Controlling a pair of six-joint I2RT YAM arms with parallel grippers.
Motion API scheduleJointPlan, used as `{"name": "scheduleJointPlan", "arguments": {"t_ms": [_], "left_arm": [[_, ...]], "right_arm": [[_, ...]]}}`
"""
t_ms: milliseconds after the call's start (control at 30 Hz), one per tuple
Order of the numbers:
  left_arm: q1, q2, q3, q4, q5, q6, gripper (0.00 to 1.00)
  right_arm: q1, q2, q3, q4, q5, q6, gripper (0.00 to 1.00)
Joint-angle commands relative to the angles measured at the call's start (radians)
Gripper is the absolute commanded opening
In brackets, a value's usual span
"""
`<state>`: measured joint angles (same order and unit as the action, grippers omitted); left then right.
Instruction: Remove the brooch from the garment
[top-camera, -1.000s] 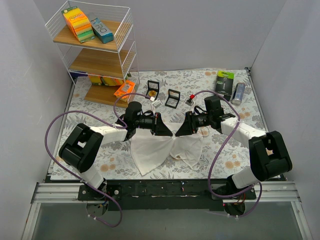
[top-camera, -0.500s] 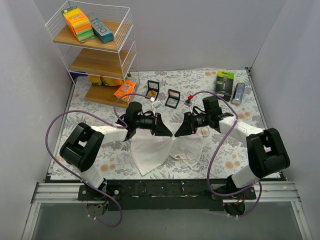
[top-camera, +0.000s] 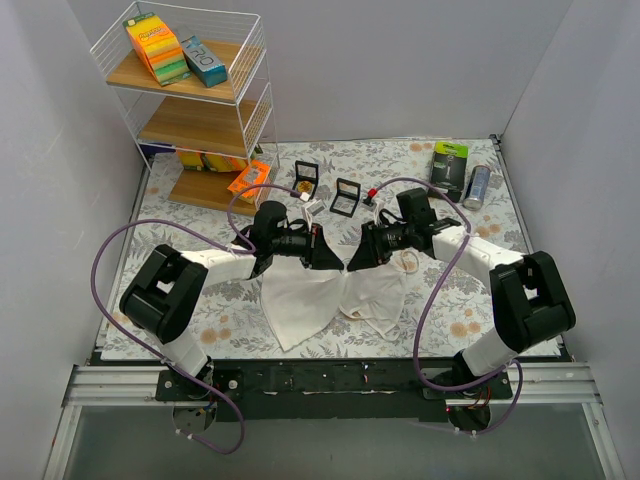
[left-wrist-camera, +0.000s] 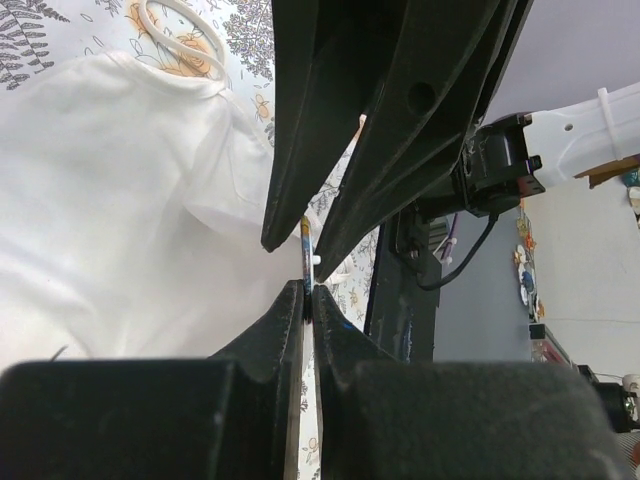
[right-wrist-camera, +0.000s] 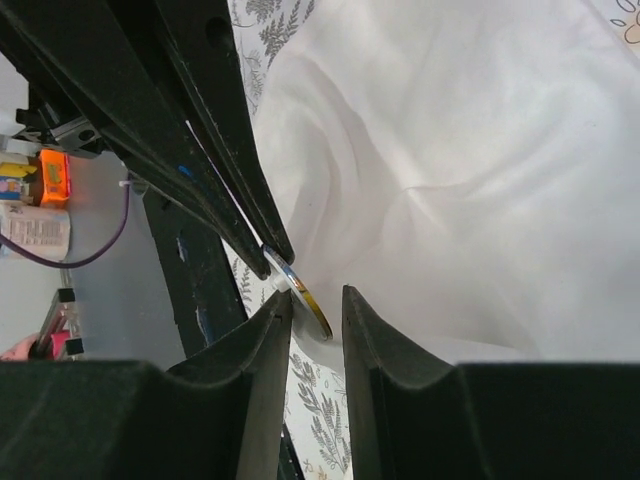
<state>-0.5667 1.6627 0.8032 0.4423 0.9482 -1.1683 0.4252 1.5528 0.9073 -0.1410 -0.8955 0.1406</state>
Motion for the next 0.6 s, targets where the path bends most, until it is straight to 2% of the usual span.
{"name": "scheduleJointPlan", "arguments": {"t_ms": [0,133,233,400,567], "left_arm": [[-0.041,-0.029,0.051,0.062,0.073,-0.001,0.0],[-0.044,-0.021,0.063,0.076,0.081,-0.007,0.0],[-0.044,-0.024,0.088,-0.013,0.037,0.073,0.0],[-0.042,-0.041,0.082,-0.112,-0.023,0.179,0.0],[-0.038,-0.063,0.074,-0.151,-0.066,0.239,0.0]], "right_arm": [[0.027,-0.003,0.024,-0.012,0.138,-0.062,0.34],[0.043,-0.019,-0.019,-0.014,0.144,-0.076,0.41],[0.056,-0.051,-0.005,-0.04,0.104,-0.137,0.47],[0.057,-0.167,0.033,-0.225,0.037,-0.385,0.54],[0.057,-0.241,0.022,-0.325,0.053,-0.438,0.58]]}}
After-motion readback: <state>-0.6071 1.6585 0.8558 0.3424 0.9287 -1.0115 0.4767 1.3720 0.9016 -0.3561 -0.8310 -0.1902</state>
